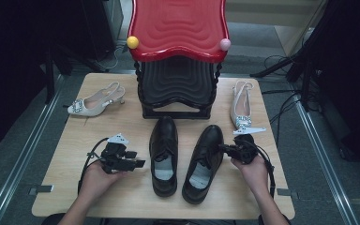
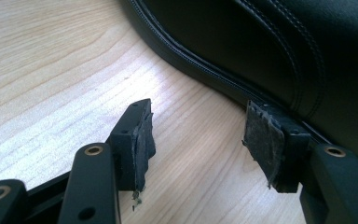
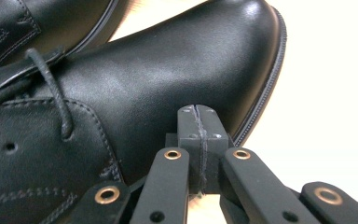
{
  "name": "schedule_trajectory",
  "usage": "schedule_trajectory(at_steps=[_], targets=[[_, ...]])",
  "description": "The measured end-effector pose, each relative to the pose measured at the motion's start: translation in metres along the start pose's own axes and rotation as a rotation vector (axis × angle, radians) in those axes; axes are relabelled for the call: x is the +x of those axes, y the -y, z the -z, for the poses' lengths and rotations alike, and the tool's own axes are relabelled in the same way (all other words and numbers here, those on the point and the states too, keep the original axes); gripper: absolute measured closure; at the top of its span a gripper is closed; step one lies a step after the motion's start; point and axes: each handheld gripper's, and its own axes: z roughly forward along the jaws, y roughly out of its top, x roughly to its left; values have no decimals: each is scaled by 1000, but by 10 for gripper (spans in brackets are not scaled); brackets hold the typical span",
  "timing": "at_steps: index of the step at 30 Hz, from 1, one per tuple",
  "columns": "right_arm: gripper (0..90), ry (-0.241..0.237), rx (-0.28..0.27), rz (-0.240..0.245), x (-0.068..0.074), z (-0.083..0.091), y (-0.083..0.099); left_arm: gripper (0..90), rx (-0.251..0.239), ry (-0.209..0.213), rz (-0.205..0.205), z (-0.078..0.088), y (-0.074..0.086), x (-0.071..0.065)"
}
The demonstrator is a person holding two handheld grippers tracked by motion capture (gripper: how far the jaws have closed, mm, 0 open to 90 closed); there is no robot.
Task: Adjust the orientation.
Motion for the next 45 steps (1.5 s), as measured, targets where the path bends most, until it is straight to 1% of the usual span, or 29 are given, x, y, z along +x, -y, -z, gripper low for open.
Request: schedule_trajectory(at_steps=[1, 2, 4, 8, 11, 13, 17, 19, 21, 24, 26, 28, 29, 31, 35, 36, 39, 45], targets=[[900, 5, 3, 3, 1, -1, -1, 421, -3, 1, 0, 1, 1, 0], [900, 14, 2, 21, 3, -2, -2, 422, -6, 0, 2, 1, 2, 0], [900, 23, 6, 29, 5, -2, -3, 421, -7, 0, 4, 3, 2, 1], [900, 17, -17, 19, 2, 2, -2, 421, -15, 2, 6, 4, 3, 1], [900, 1, -19, 19, 3, 6, -1, 420, -11, 2, 0, 4, 2, 0], [900, -9, -19, 29, 7, 9, 4, 419, -15, 4, 1, 3, 1, 1], [900, -21, 0, 34, 14, 15, 14, 419, -19, 10, -1, 1, -2, 1], [900, -27, -2, 34, 16, 20, 20, 420, -15, 16, -9, 0, -4, 0], [900, -40, -1, 30, 18, 24, 25, 420, -13, 15, -16, -2, -6, 0], [900, -57, 20, 33, 22, 28, 32, 420, -13, 22, -17, -3, -9, 0], [900, -83, 25, 45, 25, 29, 36, 420, -13, 29, -18, -4, -11, 1], [900, -119, 20, 51, 30, 31, 37, 420, -16, 37, -21, -5, -12, 1], [900, -129, 21, 65, 34, 31, 37, 420, -16, 38, -22, -6, -12, 1], [900, -124, 24, 71, 37, 31, 38, 420, -15, 40, -23, -6, -13, 0], [900, -161, 26, 49, 33, 28, 38, 420, -16, 43, -24, -8, -13, -1], [900, -163, 26, 49, 34, 27, 38, 420, -15, 41, -24, -8, -13, -1], [900, -152, 30, 57, 37, 25, 37, 420, -15, 40, -25, -7, -13, -1], [900, -147, 23, 43, 39, 21, 35, 420, -4, 34, -30, -6, -12, -1]])
